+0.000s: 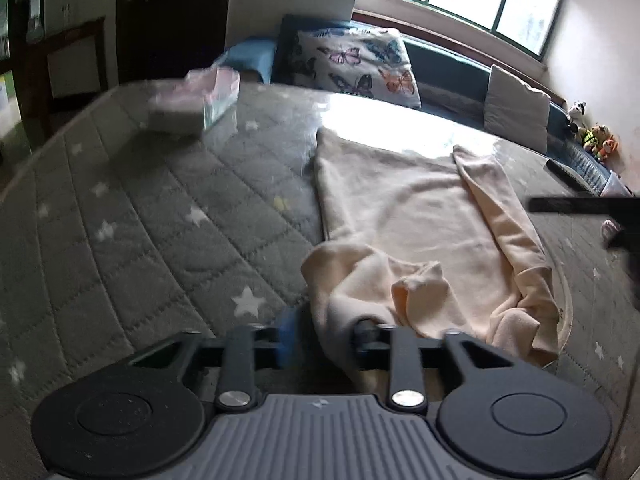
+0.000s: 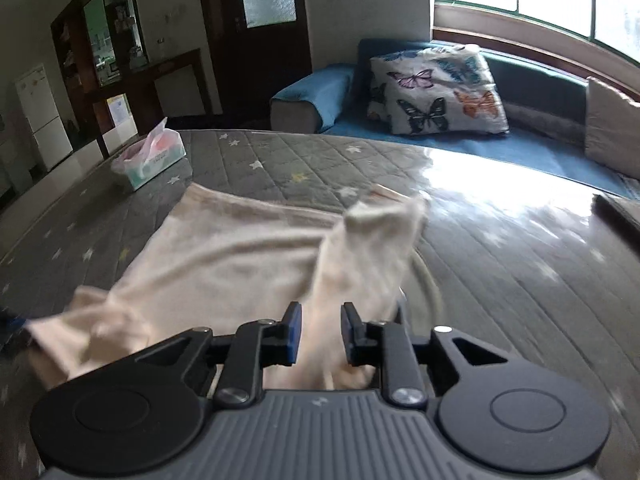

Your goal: Fold clothes

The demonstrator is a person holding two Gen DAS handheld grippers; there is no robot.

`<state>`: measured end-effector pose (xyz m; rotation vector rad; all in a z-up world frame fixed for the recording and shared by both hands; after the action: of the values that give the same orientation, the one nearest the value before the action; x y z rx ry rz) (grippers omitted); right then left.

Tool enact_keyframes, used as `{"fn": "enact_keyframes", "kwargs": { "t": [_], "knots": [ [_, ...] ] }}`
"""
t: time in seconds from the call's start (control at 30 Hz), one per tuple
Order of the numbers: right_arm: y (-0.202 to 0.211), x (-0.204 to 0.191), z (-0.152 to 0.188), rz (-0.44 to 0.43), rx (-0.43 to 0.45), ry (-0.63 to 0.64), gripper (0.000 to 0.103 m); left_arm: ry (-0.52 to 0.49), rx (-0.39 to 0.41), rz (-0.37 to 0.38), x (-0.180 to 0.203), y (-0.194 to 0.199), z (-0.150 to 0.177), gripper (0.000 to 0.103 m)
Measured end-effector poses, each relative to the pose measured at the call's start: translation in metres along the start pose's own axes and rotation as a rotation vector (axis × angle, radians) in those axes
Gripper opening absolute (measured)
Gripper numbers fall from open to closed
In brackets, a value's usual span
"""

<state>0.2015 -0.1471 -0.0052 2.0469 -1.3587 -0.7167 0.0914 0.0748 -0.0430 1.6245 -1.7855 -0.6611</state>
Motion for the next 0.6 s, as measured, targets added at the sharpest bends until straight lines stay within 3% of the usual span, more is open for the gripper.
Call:
{"fn": "enact_keyframes", "kwargs": {
  "t": [0.3, 0.33, 0.37, 0.6],
  "knots": [
    [-0.087, -0.004, -0.023, 0.024, -0.083, 0.003, 0.022, -0.097, 0.057, -0.010, 0.002, 0.023, -0.010, 0.053],
    [-0.091, -0.003, -0.022, 0.033, -0.088, 0.004, 0.013, -0.107, 0.061, 0.002, 0.005, 0.024, -0.010, 0.053],
    [-0.093, -0.002, -0.021, 0.047, -0.088, 0.005, 0.003, -0.121, 0.065, 0.021, 0.010, 0.026, -0.011, 0.053],
    [-0.052, 0.019, -0.016, 0.109, -0.009, -0.027, 0.002, -0.178, 0.036, 0.147, 0.056, -0.001, -0.015, 0.051]
  ]
}}
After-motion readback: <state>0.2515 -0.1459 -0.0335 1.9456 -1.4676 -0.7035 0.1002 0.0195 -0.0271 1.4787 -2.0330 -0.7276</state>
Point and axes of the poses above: each gripper's, at about its wrist camera, not at the fingertips, and y roughly against the way its jaws point, x to its right, z to its underside, the point moved 7 cm from there along -y, roughly the way its jaws point, and after that the axes turned 1 degree about -y, right-handed, at the moved point
